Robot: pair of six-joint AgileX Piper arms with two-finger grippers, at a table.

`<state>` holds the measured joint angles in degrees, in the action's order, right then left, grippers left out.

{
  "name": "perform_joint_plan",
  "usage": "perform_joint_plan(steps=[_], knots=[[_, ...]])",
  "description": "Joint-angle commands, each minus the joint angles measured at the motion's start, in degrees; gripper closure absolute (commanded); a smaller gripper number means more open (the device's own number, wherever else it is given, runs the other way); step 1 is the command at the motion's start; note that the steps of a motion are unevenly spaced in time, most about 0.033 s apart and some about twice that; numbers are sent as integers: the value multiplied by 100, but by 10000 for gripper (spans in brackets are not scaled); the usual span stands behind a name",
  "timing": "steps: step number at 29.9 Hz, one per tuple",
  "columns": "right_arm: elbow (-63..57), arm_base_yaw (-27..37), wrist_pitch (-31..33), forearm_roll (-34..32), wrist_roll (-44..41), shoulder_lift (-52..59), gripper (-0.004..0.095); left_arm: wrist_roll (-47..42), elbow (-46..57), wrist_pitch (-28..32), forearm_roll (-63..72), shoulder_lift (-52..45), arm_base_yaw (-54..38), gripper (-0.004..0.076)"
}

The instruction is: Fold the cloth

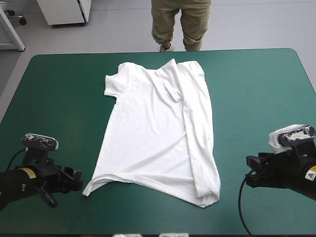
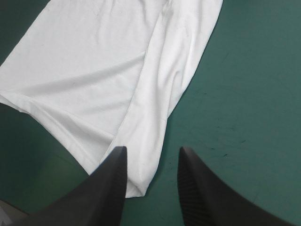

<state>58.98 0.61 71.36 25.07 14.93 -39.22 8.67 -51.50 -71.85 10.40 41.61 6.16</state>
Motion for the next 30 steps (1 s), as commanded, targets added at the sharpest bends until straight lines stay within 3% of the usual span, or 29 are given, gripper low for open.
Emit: perform_joint_plan(steps=[1,10,19,27,30], knots=[[188,-14,-307,83,70,-13,603,260,157,-199,286,312,1,283],[178,-14,-505,69,103,-13,603,647,1035,501,340,1306,1,283],[178,-14,-628,58,103,-32,606,857,1185,1289,354,2162,1,292],[117,-14,-628,38,117,-250,606,897,1185,1407,400,3061,1,433],[117,-14,-628,-99,117,-314,608,897,1185,1375,448,3164,1,540]])
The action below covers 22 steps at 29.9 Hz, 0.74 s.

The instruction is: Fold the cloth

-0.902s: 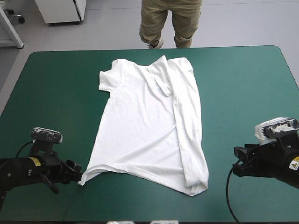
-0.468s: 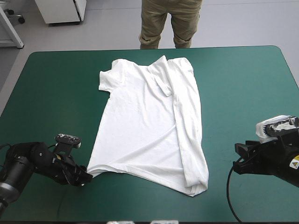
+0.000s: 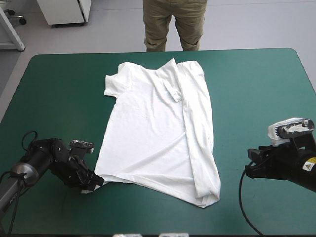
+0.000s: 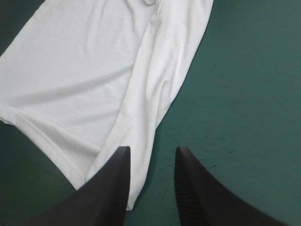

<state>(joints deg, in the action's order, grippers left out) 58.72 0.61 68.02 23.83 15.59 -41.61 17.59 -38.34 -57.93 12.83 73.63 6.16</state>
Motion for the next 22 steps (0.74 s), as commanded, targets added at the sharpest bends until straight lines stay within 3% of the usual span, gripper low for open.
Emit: perform_joint_plan(steps=[1,3,9,14,22], knots=[[143,-14,-274,-76,51,-114,608,97,-131,10,289,-38,1,608],[143,-14,-175,-138,114,-169,608,343,-131,29,459,-49,1,725],[56,-320,-29,-55,97,-266,613,477,-131,259,562,-49,1,733],[-454,-1079,16,-110,-101,-413,629,477,-131,325,562,-49,1,733],[-1591,-2402,-641,-658,-912,-545,628,477,-131,313,562,-49,1,733]])
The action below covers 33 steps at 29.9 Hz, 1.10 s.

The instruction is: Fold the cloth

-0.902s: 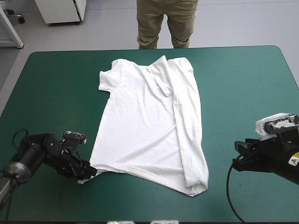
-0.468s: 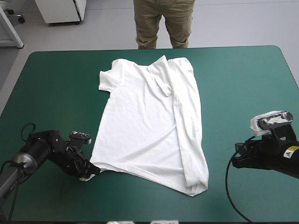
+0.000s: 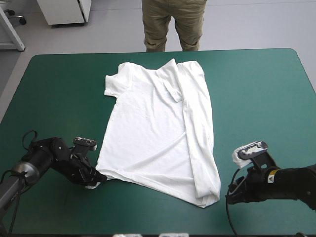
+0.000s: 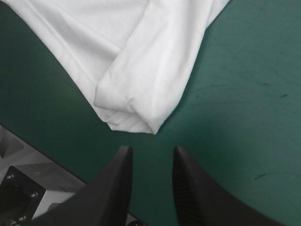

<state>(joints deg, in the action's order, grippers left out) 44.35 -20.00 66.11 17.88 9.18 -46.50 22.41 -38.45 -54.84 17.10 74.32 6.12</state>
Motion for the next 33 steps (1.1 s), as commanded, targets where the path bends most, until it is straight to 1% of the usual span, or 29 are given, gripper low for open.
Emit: perform_joint_plan(steps=[1,4,6,8,10,12,17,19,22,26,33], knots=[[-283,-540,-582,-80,-399,-111,622,-4,-120,-5,135,-118,4,733],[-556,-1214,-1020,-165,-735,-315,591,-4,-120,-5,135,-118,4,733],[-617,-1667,-1299,-611,-1179,-548,565,-4,-120,9,135,-118,4,733],[-627,-2032,-1478,-1276,-1792,-830,534,-4,-120,9,135,-118,4,733],[-627,-2258,-1606,-1612,-2091,-1121,494,-4,-120,-7,135,-118,4,733],[-627,-2354,-1733,-1624,-2174,-1347,474,-26,-120,-7,125,-118,4,733],[-660,-2487,-2025,-868,-1891,-1936,477,16,-120,-7,125,-118,4,733],[-684,-2618,-2300,-693,-1823,-2024,476,16,-120,-7,125,-118,4,733],[-684,-2728,-2520,-792,-1975,-2146,476,16,-120,31,125,-118,4,733],[-695,-2728,-2432,-1028,-2140,-2454,477,7,-120,54,125,-118,4,733],[-695,-2728,-2327,-1030,-1918,-3398,482,7,-120,54,125,-118,4,733]])
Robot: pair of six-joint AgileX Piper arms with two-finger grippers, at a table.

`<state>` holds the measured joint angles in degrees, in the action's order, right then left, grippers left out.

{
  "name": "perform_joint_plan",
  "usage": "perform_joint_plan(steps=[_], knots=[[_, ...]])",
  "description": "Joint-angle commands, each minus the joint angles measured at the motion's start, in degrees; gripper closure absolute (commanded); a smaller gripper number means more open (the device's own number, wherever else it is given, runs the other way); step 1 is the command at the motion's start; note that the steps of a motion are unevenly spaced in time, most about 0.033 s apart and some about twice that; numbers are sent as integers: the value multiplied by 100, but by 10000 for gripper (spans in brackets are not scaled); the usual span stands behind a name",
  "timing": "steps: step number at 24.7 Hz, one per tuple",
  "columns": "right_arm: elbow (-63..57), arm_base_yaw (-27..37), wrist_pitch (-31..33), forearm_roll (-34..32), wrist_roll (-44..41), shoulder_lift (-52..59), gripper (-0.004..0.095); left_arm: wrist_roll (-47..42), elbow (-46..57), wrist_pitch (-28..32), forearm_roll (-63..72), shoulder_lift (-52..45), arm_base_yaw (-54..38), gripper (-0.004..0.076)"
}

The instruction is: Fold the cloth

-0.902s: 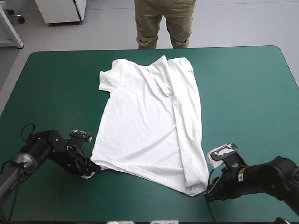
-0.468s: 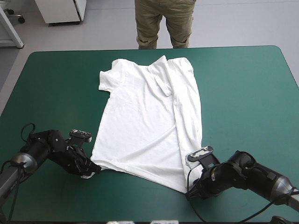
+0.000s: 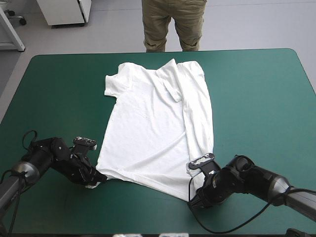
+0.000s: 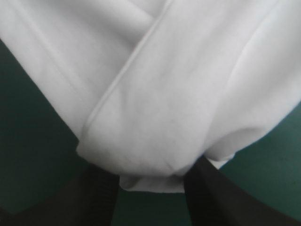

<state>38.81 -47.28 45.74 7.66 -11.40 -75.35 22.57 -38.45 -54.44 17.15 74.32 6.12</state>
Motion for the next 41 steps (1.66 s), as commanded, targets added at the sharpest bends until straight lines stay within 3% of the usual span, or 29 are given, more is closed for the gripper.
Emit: perform_joint_plan(steps=[1,3,7,11,13,16,20,25,29,38,41], knots=[[-141,0,-261,-32,178,-654,498,-9,-120,13,120,-118,4,733],[-141,0,-118,-132,190,-891,589,-9,-120,13,120,-118,4,733],[-335,0,-131,-353,196,-1134,922,-9,-120,13,120,-118,4,733],[-411,0,-178,-432,21,-677,907,-9,-185,-50,120,-236,4,733],[-214,0,155,-436,-110,110,907,-36,-351,-168,97,-543,4,733],[677,0,963,-461,-258,1524,907,-88,-993,-647,108,-971,4,733],[2349,0,1180,-822,-283,2344,907,-246,-2073,-927,6,-1295,4,733],[4604,0,1168,-2237,-112,1969,908,-474,-4383,-951,-471,-1453,4,733],[5806,0,1103,-2722,168,1579,908,-543,-5914,-662,-612,-1371,4,733],[8924,0,783,-2753,1279,688,908,-516,-9172,-251,-571,-626,4,733],[9783,0,585,-2606,1702,461,908,-478,-9941,154,-223,-370,4,733]])
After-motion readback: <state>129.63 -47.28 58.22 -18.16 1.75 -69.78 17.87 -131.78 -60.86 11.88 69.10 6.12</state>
